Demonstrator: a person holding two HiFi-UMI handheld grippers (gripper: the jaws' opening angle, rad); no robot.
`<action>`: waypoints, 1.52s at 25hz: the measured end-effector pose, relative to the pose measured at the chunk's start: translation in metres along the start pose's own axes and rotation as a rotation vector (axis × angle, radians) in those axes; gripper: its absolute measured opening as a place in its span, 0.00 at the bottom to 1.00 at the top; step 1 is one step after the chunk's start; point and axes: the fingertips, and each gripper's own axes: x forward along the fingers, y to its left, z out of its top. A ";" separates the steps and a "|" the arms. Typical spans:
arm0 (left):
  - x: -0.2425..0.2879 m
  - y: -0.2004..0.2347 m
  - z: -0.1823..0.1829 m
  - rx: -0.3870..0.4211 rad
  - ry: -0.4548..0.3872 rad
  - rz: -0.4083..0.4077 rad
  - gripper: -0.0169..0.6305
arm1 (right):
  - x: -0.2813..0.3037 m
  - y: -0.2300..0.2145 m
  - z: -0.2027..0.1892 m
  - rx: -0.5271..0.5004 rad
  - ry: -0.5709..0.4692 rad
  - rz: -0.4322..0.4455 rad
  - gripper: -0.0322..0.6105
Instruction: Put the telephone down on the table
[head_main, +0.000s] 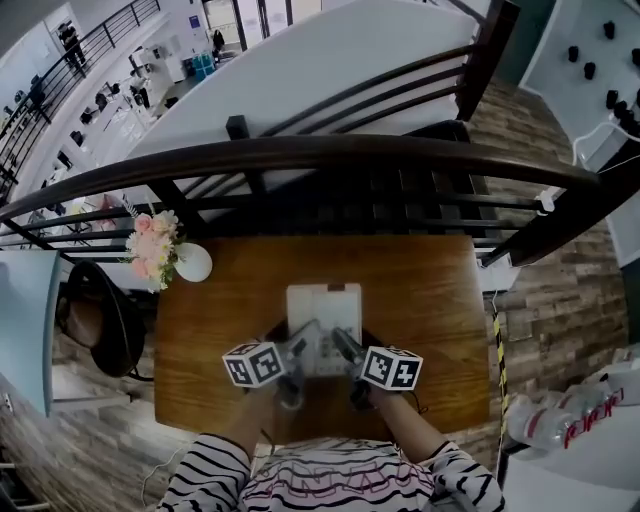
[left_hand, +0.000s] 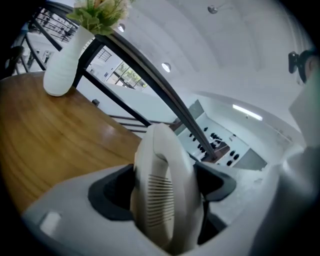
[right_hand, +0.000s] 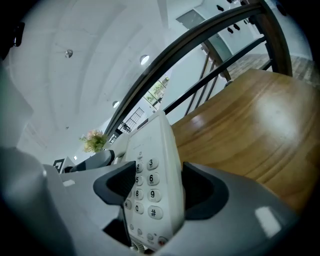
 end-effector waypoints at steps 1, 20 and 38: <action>0.008 0.003 0.003 0.000 0.001 -0.002 0.61 | 0.005 -0.004 0.005 -0.001 -0.001 -0.003 0.50; 0.124 0.057 0.055 -0.005 0.000 -0.017 0.61 | 0.093 -0.063 0.092 -0.022 -0.011 -0.037 0.50; 0.160 0.085 0.059 0.011 0.024 0.005 0.61 | 0.129 -0.089 0.105 -0.033 0.014 -0.056 0.50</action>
